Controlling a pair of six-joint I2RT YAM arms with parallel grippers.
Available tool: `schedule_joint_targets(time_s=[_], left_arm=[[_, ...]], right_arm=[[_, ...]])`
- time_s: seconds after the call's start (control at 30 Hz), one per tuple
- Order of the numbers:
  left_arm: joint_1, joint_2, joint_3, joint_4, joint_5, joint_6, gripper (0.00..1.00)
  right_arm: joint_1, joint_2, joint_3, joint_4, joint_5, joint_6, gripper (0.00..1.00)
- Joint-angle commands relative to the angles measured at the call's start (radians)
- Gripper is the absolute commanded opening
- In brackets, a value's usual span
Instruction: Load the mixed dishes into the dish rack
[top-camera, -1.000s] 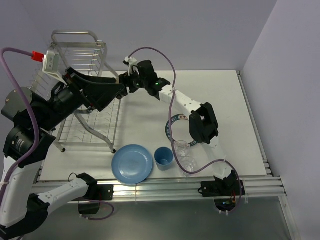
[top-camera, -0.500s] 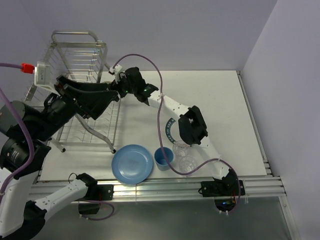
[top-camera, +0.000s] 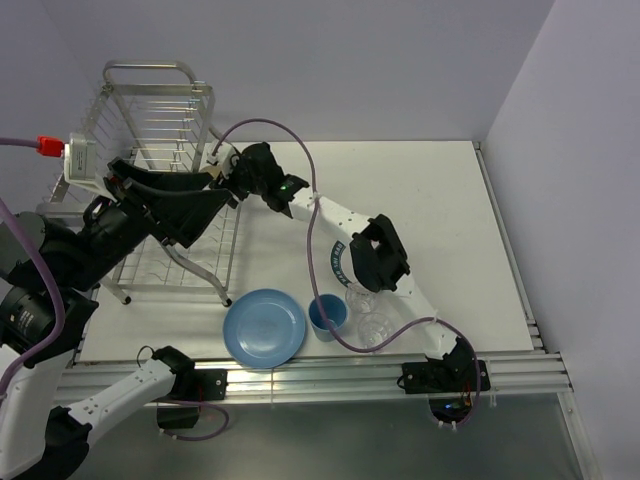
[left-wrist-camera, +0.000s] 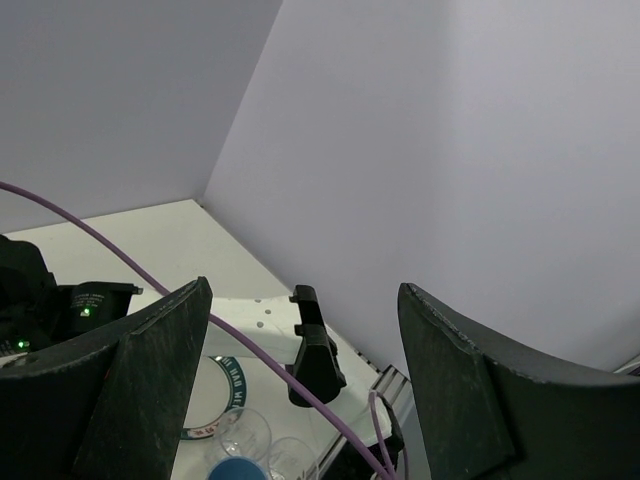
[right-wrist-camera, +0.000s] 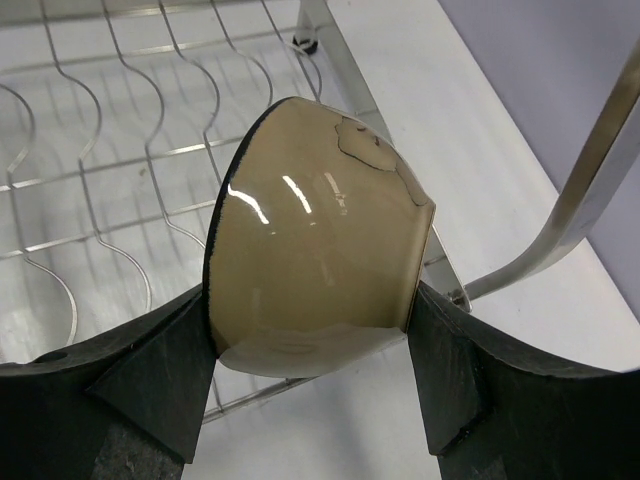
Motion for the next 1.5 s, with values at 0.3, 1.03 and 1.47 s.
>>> schedule_joint_targets(time_s=[0.3, 1.03, 1.47], left_arm=[[0.004, -0.028, -0.014, -0.008, 0.002, 0.046, 0.82], [0.004, -0.091, -0.061, -0.020, 0.003, 0.058, 0.82], [0.004, -0.114, -0.072, -0.048, -0.003, 0.069, 0.83]], right_arm=[[0.010, 0.051, 0.095, 0.100, 0.011, -0.130, 0.00], [0.044, 0.103, 0.101, 0.085, -0.034, -0.176, 0.00], [0.055, 0.106, 0.072, 0.088, 0.009, -0.196, 0.41]])
